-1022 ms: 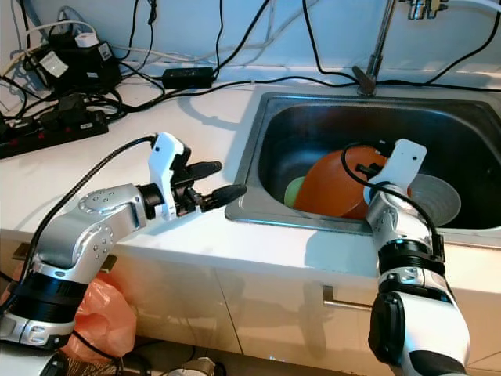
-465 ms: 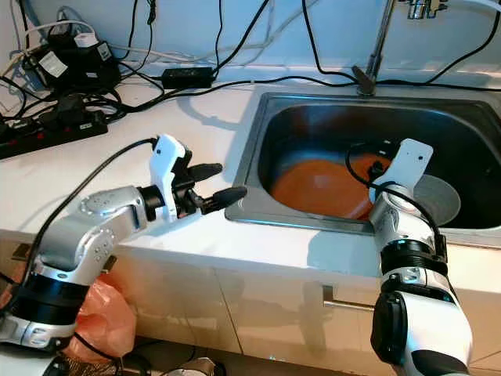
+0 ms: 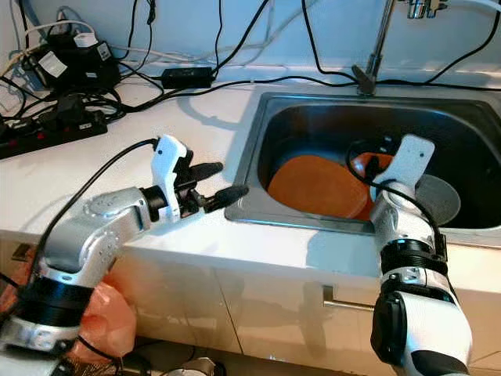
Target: Kitchen organization
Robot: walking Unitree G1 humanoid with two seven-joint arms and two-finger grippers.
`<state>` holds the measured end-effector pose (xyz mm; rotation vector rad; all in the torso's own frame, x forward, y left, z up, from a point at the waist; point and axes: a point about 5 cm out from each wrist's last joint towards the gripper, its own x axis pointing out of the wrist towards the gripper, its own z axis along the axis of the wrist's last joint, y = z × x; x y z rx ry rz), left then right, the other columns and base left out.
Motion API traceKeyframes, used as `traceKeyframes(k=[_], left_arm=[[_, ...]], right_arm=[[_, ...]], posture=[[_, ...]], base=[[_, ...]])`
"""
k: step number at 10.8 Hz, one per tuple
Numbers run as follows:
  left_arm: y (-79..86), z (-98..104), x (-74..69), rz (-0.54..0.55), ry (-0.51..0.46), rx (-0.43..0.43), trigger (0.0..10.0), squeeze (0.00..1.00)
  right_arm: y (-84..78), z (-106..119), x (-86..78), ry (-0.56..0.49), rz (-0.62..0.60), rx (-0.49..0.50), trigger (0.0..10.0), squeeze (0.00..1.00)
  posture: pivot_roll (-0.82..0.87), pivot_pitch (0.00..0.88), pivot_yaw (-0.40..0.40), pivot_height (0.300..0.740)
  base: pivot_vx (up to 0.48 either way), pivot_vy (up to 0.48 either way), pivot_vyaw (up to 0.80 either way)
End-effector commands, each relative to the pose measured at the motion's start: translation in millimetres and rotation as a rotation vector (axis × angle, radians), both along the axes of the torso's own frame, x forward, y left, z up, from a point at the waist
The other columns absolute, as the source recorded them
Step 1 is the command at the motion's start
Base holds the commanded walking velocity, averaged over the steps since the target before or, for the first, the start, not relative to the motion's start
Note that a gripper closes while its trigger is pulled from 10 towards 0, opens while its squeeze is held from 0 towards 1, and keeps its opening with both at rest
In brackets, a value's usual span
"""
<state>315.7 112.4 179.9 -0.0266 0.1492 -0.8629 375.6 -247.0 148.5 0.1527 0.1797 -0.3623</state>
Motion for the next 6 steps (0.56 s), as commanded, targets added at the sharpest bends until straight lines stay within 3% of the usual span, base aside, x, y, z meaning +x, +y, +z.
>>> traceKeyframes(k=[1, 2, 3, 4, 6], left_arm=[[5.5, 5, 1.2, 0.044, -0.031, -0.007, 10.0, 0.0], [9.2, 8, 4.9, 0.11, -0.052, -0.042, 10.0, 0.0], [10.9, 10, 6.4, 0.136, -0.061, -0.05, 10.0, 0.0], [15.1, 11, 8.0, 0.219, -0.084, -0.084, 10.0, 0.0], [17.5, 17, 1.5, 0.344, -0.217, -0.101, 10.0, 0.0]], right_arm=[[3.0, 9, 1.5, -0.043, 0.017, -0.033, 10.0, 1.0], [9.8, 13, 1.7, -0.082, 0.058, -0.036, 10.0, 0.56], [12.2, 14, 1.4, -0.096, 0.072, -0.039, 10.0, 0.53], [23.2, 20, -0.3, -0.148, 0.135, -0.063, 10.0, 0.0], [50.1, 35, -6.4, -0.251, 0.263, -0.098, 10.0, 0.0]], posture=[[0.2, 0.016, 0.077, 0.74], [0.2, 0.017, 0.076, 0.74], [0.19, 0.016, 0.076, 0.74], [0.19, 0.018, 0.076, 0.74], [0.19, 0.019, 0.076, 0.74]], base=[[0.0, 0.0, 0.0], [0.0, 0.0, 0.0], [0.0, 0.0, 0.0], [0.0, 0.0, 0.0], [0.0, 0.0, 0.0]])
